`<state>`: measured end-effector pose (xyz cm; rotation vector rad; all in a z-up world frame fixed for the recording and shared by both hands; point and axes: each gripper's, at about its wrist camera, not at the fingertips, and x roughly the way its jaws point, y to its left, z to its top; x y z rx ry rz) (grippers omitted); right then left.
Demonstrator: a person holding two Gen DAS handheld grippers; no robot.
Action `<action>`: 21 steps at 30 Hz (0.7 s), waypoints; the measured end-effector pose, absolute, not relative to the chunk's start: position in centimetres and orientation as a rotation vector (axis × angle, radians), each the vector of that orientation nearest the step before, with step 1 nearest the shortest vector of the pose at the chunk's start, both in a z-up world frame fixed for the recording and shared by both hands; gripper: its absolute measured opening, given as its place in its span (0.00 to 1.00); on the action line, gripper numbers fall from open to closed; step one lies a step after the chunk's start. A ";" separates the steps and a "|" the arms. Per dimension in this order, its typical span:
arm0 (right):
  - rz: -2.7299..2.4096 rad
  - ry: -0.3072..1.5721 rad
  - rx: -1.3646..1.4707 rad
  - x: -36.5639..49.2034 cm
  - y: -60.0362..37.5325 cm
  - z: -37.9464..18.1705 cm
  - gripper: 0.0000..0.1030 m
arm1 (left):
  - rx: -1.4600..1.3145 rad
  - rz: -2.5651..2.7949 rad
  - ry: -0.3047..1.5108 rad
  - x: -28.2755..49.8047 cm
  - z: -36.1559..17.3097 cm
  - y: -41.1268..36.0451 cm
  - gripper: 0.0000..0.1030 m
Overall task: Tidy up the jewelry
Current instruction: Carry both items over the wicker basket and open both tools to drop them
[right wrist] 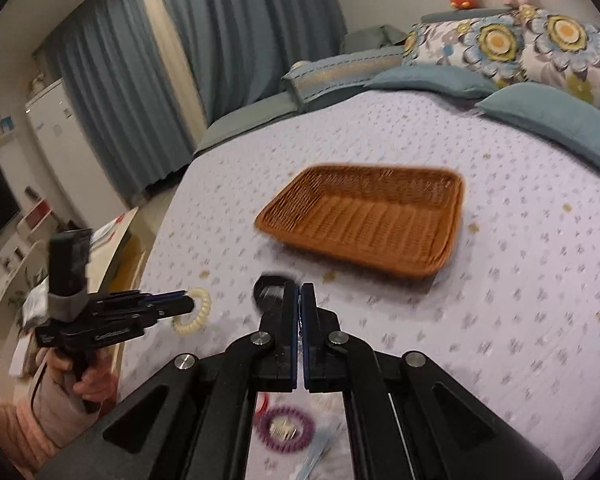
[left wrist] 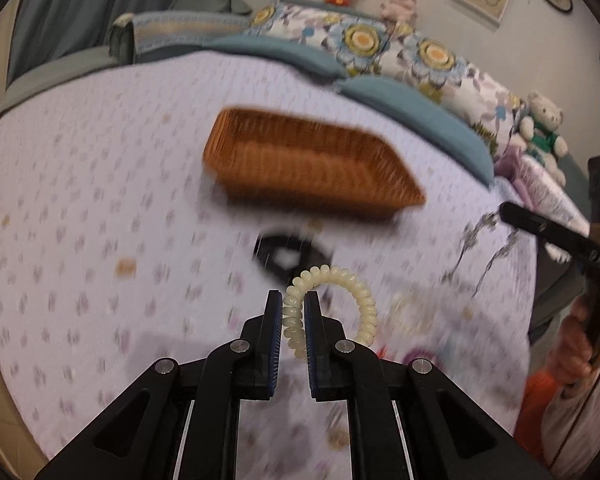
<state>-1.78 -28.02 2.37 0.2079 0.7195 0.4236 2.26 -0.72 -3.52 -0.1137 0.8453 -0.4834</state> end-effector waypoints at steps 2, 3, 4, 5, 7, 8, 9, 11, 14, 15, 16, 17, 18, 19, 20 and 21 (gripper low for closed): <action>0.395 0.694 0.219 -0.1 -28.6 3.7 0.02 | -0.107 -0.482 0.817 3.7 -1.9 -1.5 0.10; 0.379 0.683 0.221 0.6 -28.8 4.2 0.02 | -0.102 -0.483 0.801 4.5 -1.2 -1.9 0.10; 0.351 0.669 0.217 1.9 -29.0 4.7 0.02 | -0.091 -0.484 0.789 5.5 -0.5 -2.5 0.10; 0.339 0.662 0.219 2.8 -29.3 5.1 0.02 | -0.077 -0.479 0.780 6.6 0.0 -3.1 0.10; 0.301 0.655 0.233 5.6 -29.7 5.2 0.02 | -0.059 -0.470 0.765 8.9 0.7 -4.1 0.10; 0.284 0.657 0.237 6.7 -29.9 5.1 0.02 | -0.058 -0.465 0.761 10.3 0.9 -4.6 0.10; 0.269 0.661 0.247 8.0 -30.0 4.8 0.02 | -0.059 -0.456 0.758 11.4 1.0 -5.0 0.10; 0.235 0.682 0.265 10.5 -30.3 3.7 0.02 | -0.075 -0.441 0.765 14.1 0.7 -5.7 0.10; 0.204 0.740 0.281 13.7 -30.4 1.4 0.02 | -0.094 -0.414 0.800 17.6 -0.6 -6.6 0.10; 0.187 0.764 0.272 14.7 -30.2 0.4 0.02 | -0.090 -0.405 0.811 18.5 -1.3 -6.9 0.10; 0.179 0.786 0.266 15.6 -30.1 -0.5 0.02 | -0.090 -0.398 0.822 19.0 -1.8 -7.2 0.10; 0.178 0.804 0.265 16.2 -30.1 -1.5 0.02 | -0.093 -0.392 0.838 19.8 -2.5 -7.5 0.10; 0.174 0.820 0.264 16.6 -29.9 -2.1 0.02 | -0.095 -0.388 0.848 20.1 -3.0 -7.6 0.10; 0.166 0.837 0.260 17.2 -29.8 -2.9 0.02 | -0.097 -0.382 0.862 20.8 -3.6 -7.8 0.10; 0.160 0.848 0.256 17.3 -29.6 -3.5 0.02 | -0.096 -0.380 0.868 21.0 -4.0 -7.9 0.10; 0.153 0.861 0.255 17.6 -29.6 -4.0 0.02 | -0.093 -0.376 0.877 21.4 -4.5 -8.1 0.10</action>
